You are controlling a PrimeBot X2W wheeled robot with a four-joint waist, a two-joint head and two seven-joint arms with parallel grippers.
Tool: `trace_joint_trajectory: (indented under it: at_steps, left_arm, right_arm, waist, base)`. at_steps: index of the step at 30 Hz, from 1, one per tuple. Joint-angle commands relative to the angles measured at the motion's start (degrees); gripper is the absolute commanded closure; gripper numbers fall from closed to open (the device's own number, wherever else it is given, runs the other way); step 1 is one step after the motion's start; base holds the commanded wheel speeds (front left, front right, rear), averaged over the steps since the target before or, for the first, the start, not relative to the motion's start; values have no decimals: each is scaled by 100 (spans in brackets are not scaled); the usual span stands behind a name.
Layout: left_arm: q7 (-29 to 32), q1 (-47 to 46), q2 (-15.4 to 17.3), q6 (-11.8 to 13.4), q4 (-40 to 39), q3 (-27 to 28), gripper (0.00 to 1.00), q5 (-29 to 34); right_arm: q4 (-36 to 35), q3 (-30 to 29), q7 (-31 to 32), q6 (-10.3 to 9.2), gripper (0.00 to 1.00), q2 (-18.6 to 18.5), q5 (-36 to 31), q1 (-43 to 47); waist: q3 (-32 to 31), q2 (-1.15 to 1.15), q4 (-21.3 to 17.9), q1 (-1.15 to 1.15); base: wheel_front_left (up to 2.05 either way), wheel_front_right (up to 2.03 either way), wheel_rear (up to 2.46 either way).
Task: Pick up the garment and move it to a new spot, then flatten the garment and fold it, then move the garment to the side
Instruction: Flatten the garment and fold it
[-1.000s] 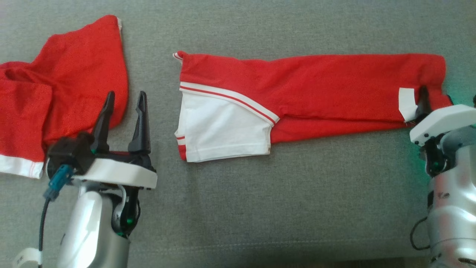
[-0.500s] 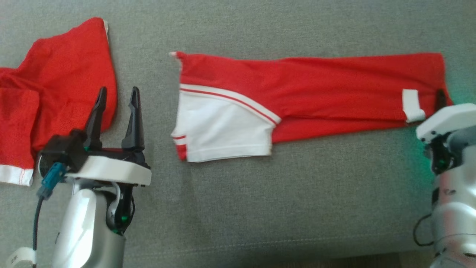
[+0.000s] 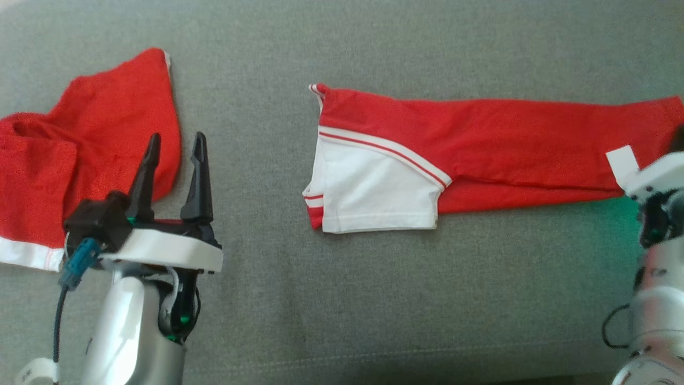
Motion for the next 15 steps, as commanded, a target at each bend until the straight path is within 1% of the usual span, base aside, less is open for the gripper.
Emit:
trace_joint_trajectory:
  at_steps: [1, 4, 8, 11, 15]
  left_arm:
    - [-70, -29, 55, 44, -153, 137, 0, -57]
    - [-70, 72, 55, 101, -140, 96, 0, -137]
    - [-70, 197, 54, 165, -127, 42, 0, -223]
    - [-70, 285, 54, 209, -129, 21, 0, -286]
    - [-70, 402, 54, 252, -123, 6, 0, -348]
  right_arm:
    - [-250, 227, -79, 36, 100, 33, 24, -274]
    - [-337, 555, -97, 36, 100, 122, 203, -278]
    - [-519, 1203, -49, 36, 100, 172, 641, -208]
    - [-544, 2005, 22, 36, 100, 176, 1328, -104]
    - [-747, 3018, 60, 36, 100, 178, 2232, 127]
  waist:
    - [-137, 0, 21, 0]
    - [-340, 0, 40, 0]
    - [-577, 0, 83, 0]
    - [-732, 0, 133, 0]
    - [-910, 0, 203, 0]
  base:
    - [0, 0, 0]
    - [0, 0, 0]
    - [0, 0, 0]
    - [0, 0, 0]
    - [0, 0, 0]
